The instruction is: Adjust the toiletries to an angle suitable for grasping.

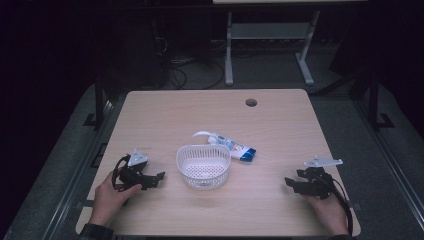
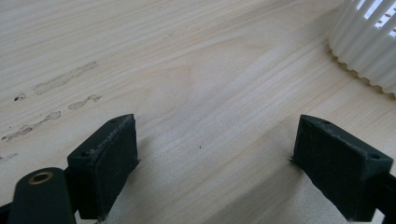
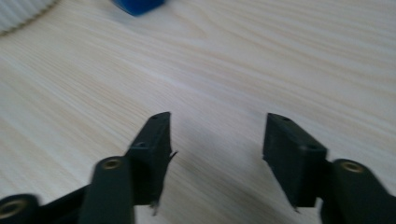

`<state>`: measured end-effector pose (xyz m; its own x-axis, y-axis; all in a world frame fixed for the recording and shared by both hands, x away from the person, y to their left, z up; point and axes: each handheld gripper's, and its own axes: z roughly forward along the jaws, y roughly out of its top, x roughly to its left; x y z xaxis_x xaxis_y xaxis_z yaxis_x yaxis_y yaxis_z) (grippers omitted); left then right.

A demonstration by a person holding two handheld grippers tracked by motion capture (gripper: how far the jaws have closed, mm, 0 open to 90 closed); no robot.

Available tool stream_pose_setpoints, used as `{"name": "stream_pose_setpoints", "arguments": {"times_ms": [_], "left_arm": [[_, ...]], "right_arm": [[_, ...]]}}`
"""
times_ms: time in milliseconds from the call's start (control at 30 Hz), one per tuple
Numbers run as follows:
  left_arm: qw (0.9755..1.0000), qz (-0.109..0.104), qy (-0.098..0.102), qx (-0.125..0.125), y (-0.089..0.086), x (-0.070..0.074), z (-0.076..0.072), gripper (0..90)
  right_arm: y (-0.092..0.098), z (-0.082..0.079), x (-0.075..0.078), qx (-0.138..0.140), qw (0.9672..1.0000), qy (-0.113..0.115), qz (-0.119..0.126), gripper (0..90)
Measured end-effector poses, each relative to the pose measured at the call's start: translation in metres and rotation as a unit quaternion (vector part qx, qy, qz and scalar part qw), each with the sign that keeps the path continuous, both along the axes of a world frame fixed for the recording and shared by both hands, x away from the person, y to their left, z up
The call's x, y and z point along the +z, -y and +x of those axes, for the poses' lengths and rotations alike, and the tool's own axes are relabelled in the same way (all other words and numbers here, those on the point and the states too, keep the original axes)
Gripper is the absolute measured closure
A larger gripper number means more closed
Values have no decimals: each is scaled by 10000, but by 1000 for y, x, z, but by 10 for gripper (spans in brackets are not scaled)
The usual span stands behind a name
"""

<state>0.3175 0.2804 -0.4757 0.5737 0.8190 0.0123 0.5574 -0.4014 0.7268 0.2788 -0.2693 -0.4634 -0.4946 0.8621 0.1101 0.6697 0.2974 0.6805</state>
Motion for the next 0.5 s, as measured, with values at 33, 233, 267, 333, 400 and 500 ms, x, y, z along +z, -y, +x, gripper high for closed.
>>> {"name": "stream_pose_setpoints", "arguments": {"times_ms": [33, 233, 267, 333, 400, 500], "left_arm": [[10000, 0, 0, 0, 0, 0, 0, 130], [10000, -11, 0, 6, 0, 0, 0, 129], [10000, -12, 1, 7, 0, 0, 0, 129], [10000, -15, 3, 7, 0, 0, 0, 129], [10000, -14, 3, 6, 0, 0, 0, 129], [10000, -14, 2, 6, 0, 0, 0, 129]], "right_arm": [[0, 0, 0, 0, 10000, 0, 0, 439], [-7, 8, 14, 344, 9989, 123, 295, 769], [-8, 10, 16, 396, 9986, 153, 321, 824], [-10, 13, 21, 437, 9981, 211, 370, 897], [-13, 17, 25, 491, 9977, 179, 430, 898], [-18, 23, 29, 556, 9972, 196, 456, 898]]}}
